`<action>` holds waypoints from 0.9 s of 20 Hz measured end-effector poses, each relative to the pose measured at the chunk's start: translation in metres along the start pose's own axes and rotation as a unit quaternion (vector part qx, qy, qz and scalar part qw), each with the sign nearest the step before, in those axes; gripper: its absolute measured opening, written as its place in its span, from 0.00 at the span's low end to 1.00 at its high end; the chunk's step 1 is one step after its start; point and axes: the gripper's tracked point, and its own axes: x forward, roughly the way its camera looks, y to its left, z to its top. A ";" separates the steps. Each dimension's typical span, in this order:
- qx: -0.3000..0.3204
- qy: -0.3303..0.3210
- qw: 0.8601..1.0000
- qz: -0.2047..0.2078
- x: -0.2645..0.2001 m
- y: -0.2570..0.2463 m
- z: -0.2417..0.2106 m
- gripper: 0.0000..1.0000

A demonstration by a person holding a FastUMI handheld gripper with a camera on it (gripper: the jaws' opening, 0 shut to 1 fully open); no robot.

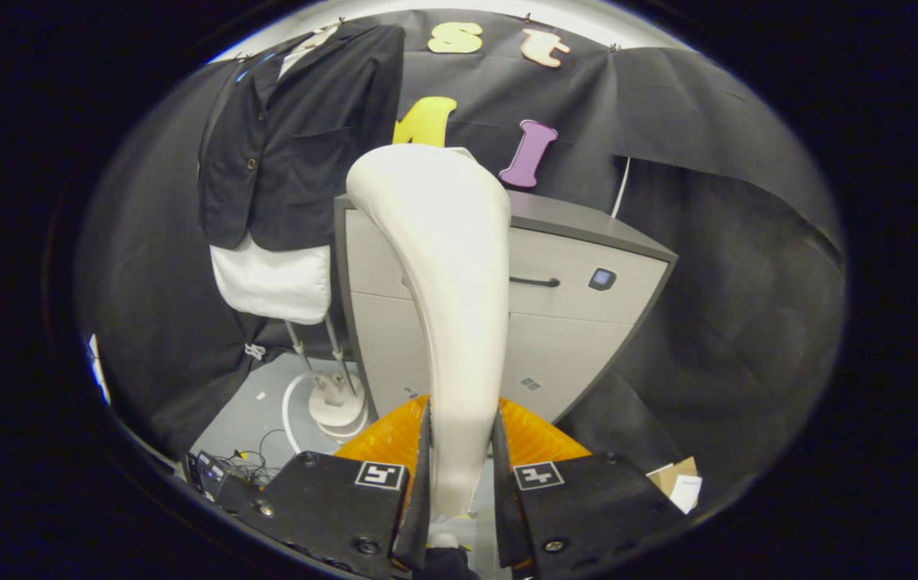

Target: Iron the clothes twice with a garment steamer, once on the left side and once on the right side.

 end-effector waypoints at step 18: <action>0.003 0.024 0.999 0.036 0.013 -0.057 -0.001 0.36</action>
